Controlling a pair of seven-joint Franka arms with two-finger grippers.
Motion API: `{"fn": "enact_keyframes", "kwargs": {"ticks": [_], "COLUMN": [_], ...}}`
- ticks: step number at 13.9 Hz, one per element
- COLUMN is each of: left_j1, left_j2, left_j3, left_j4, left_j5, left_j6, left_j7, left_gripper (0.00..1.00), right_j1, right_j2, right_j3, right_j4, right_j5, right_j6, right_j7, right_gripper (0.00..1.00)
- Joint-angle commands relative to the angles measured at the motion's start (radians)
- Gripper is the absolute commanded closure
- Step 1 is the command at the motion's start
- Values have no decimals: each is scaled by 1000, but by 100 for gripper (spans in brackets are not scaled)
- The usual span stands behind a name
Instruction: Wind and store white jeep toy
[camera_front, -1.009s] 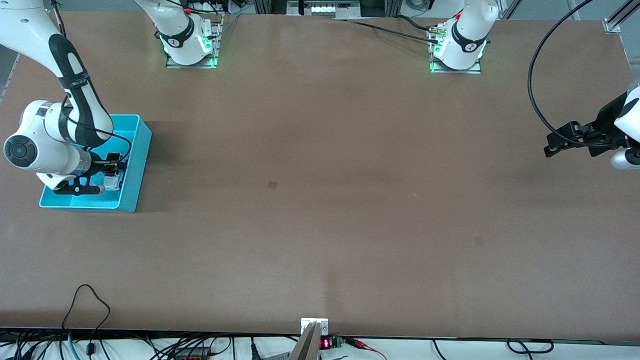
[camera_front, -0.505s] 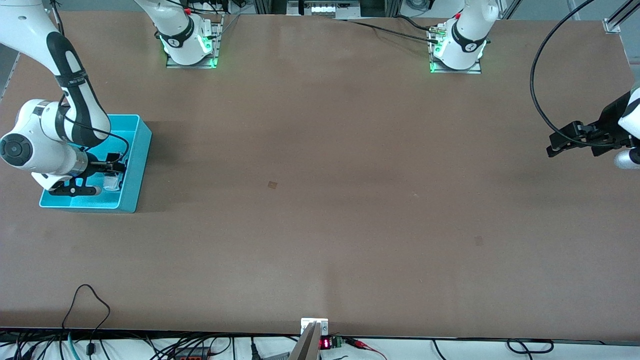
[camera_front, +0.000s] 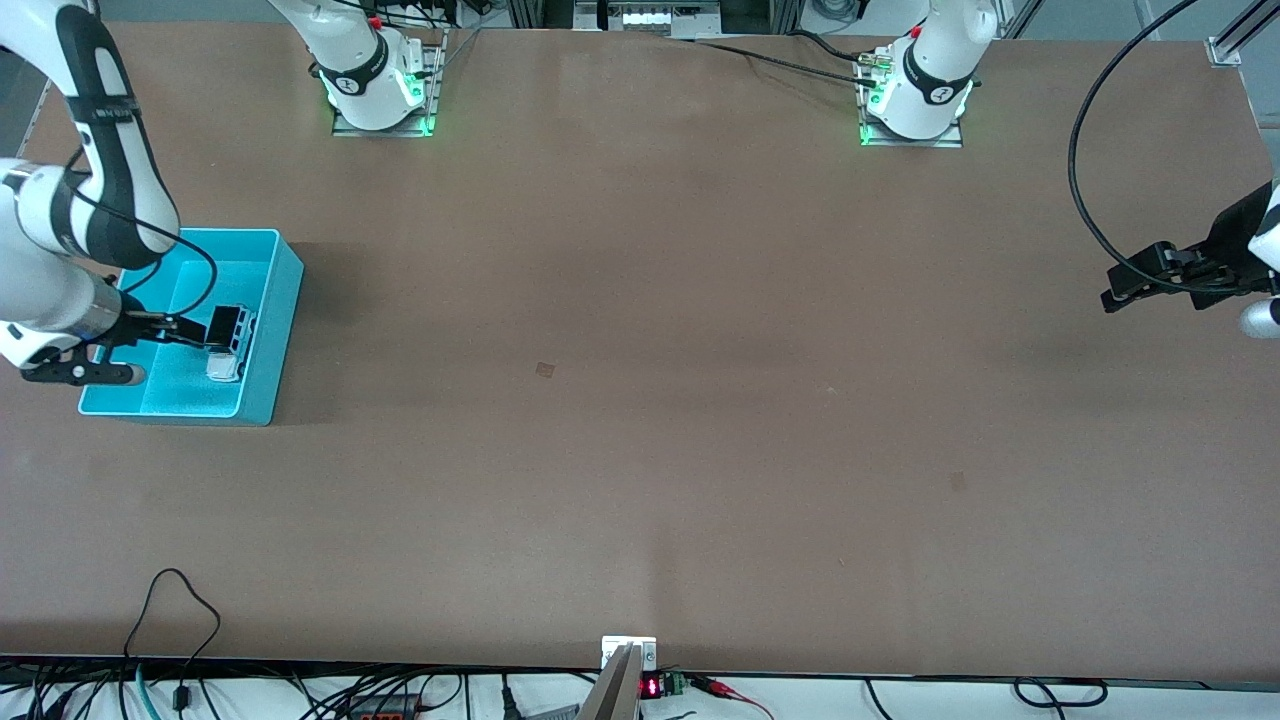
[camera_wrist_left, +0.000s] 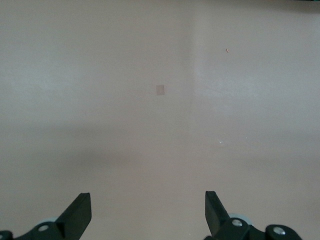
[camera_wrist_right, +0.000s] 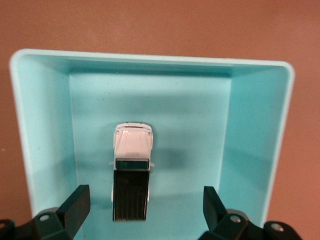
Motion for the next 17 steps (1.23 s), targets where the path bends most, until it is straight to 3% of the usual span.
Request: {"fn": "enact_keyframes", "kwargs": {"ticks": [1, 5, 8, 13, 14, 16, 17], "left_j1": [8, 15, 15, 15, 15, 12, 9], "left_j2": [-19, -22, -25, -28, -39, -48, -51], "left_j3": [-5, -5, -6, -6, -5, -8, -8], "left_j4": [-20, -35, -26, -28, -31, -32, -32], "left_j5": [-17, -17, -17, -17, -17, -16, -16], "left_j6": [-7, -9, -1, 14, 11, -3, -3], "left_j7": [21, 21, 21, 21, 22, 22, 22], "left_gripper": [0, 0, 0, 0, 0, 0, 0], "right_j1": [-6, 6, 8, 37, 79, 197, 215], "right_j2": [-107, -218, -227, -224, -216, -199, -187], "right_j3": [46, 101, 100, 91, 62, -79, -98], "right_j4": [28, 92, 218, 380, 411, 431, 431], "right_j5": [-1, 127, 216, 204, 195, 187, 187], "right_j6": [-154, -280, -375, -538, -596, -640, -640], "right_j7": [-8, -14, -17, -56, -71, -97, -114], "right_gripper": [0, 0, 0, 0, 0, 0, 0]}}
